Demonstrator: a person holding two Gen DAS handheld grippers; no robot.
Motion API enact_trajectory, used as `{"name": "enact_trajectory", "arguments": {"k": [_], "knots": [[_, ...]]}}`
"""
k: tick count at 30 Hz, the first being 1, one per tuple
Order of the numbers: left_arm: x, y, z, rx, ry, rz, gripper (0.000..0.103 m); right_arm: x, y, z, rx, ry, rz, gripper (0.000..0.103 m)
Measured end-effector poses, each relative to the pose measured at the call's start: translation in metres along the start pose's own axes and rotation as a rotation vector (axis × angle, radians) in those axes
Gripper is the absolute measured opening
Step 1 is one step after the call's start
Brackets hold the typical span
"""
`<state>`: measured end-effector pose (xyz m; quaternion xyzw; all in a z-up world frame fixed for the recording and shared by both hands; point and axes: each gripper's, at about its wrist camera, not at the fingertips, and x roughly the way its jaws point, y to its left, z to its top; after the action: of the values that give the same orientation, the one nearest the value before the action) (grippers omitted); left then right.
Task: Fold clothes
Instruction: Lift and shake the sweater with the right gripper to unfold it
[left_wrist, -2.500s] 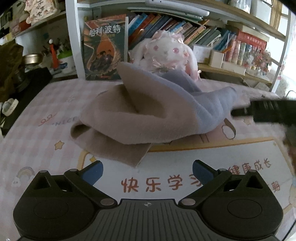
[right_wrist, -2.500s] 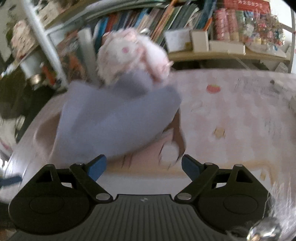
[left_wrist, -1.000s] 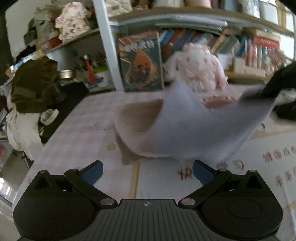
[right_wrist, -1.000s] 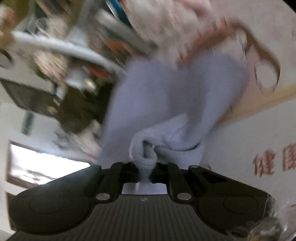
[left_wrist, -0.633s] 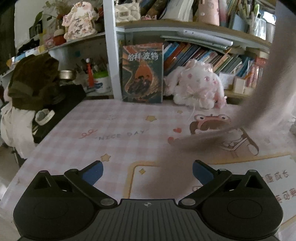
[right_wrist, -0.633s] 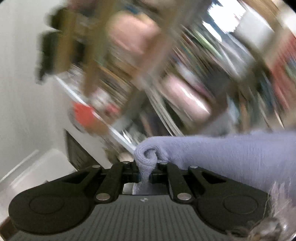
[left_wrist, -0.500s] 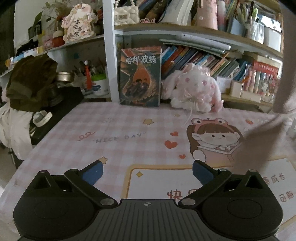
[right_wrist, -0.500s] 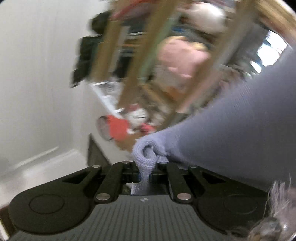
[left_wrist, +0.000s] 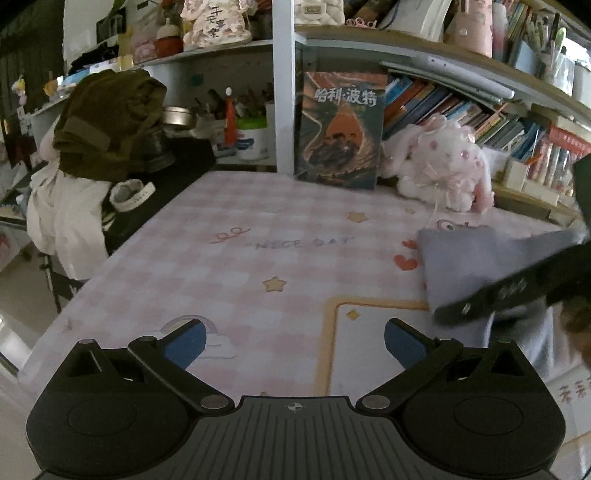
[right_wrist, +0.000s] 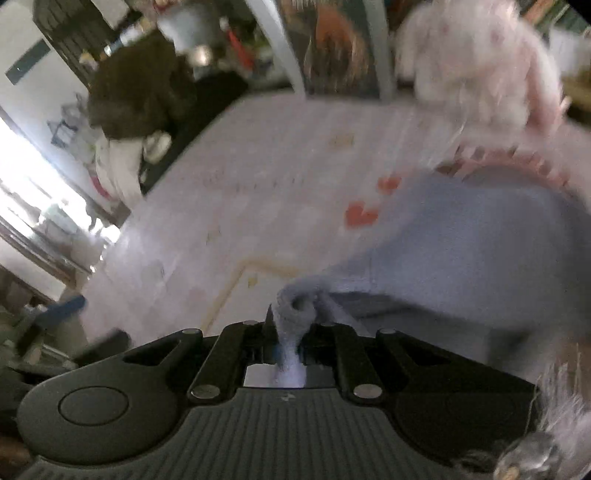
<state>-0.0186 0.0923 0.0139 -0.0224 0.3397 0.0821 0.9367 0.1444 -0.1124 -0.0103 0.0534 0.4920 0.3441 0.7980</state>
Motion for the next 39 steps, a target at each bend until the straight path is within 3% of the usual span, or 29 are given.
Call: {"name": "enact_trajectory", "arguments": {"k": [2,4,7,12,16,26,32,36,39], "knots": [[0.001,0.003,0.002,0.003,0.002,0.001,0.103,0.016,0.004,-0.007,0.002,0.027,0.008,0.01],[0.002,0.003,0.004,0.007,-0.003,-0.008,0.103,0.027,0.008,-0.013,0.013,0.043,0.021,0.023],[0.006,-0.001,0.009,0.029,-0.01,-0.029,0.103,0.018,0.012,-0.02,0.059,0.021,0.049,0.043],[0.013,-0.013,0.017,0.065,-0.018,-0.075,0.103,-0.016,0.02,-0.025,0.042,-0.066,0.049,0.059],[0.018,-0.032,0.02,0.095,-0.016,-0.123,0.103,-0.055,-0.002,-0.034,0.109,-0.164,-0.002,0.061],[0.022,-0.086,0.012,0.173,0.012,-0.224,0.103,-0.121,-0.09,-0.079,0.289,-0.288,-0.302,0.061],[0.013,-0.109,0.006,0.221,-0.002,-0.229,0.103,-0.14,-0.126,-0.082,0.351,-0.34,-0.317,0.061],[0.005,-0.114,0.004,0.241,-0.013,-0.203,0.103,-0.129,-0.14,-0.054,0.367,-0.341,-0.274,0.061],[0.0,-0.115,0.001,0.257,-0.021,-0.176,0.103,-0.105,-0.158,-0.027,0.429,-0.303,-0.292,0.052]]}}
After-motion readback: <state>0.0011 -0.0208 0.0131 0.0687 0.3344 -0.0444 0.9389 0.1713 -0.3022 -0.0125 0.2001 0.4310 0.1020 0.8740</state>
